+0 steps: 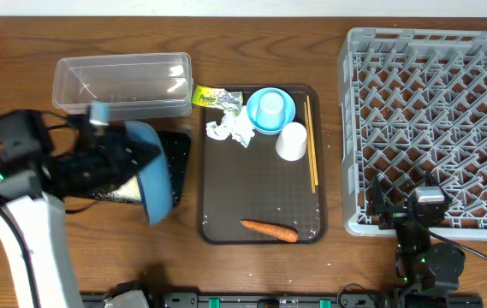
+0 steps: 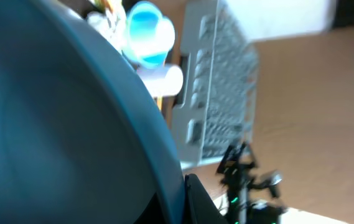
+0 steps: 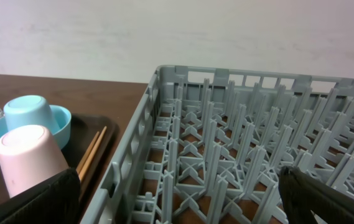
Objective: Sort waste into correct bins and load items into the dishwasher rack
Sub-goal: 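Tilt the blue bowl to pour rice onto the black tray, then carry the empty blue bowl back and set it on the brown tray, then grasp the orange carrot with the left gripper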
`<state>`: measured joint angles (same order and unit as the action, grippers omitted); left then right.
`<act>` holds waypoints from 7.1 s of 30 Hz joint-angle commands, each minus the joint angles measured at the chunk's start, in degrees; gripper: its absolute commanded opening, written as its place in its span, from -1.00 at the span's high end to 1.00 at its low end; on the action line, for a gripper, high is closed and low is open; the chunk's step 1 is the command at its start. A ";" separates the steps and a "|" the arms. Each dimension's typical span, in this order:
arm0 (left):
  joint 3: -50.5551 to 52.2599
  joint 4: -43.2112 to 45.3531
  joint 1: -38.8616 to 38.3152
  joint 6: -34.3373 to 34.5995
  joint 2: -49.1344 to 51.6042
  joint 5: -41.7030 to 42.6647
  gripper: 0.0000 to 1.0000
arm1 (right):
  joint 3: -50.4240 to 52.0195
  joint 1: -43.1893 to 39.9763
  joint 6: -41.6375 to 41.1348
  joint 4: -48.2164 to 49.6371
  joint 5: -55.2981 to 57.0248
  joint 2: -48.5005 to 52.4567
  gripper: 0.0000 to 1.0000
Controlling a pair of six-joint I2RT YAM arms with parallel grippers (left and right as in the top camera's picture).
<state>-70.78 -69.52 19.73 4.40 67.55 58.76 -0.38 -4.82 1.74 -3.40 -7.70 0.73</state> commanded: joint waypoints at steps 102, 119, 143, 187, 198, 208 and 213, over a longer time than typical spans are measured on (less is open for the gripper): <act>7.67 11.54 -79.32 80.43 13.44 -59.95 -0.70 | 0.07 1.14 0.46 -0.24 0.17 -0.09 -0.99; 8.44 21.27 -79.17 94.36 24.96 -59.87 -0.59 | 0.07 1.14 0.46 -0.24 0.17 -0.09 -0.98; 8.74 27.96 -80.28 98.60 31.69 -59.06 -0.47 | 0.07 1.14 0.48 -0.24 0.17 -0.09 -0.98; 11.98 32.76 -81.20 106.66 35.01 -61.64 -0.38 | 0.07 1.14 0.46 -0.24 0.17 -0.09 -0.98; 11.96 32.79 -81.20 102.14 34.99 -60.89 0.14 | 0.07 1.14 0.46 -0.24 0.17 -0.09 -0.98; 11.80 34.42 -81.20 100.41 33.48 -57.92 0.38 | 0.07 1.14 0.46 -0.24 0.17 -0.09 -0.99; 11.80 35.34 -81.20 100.37 33.18 -57.83 0.38 | 0.07 1.14 0.46 -0.22 0.17 -0.09 -0.98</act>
<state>-59.27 -34.06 -61.39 105.58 101.86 0.08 -0.38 -4.82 1.74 -3.38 -7.70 0.73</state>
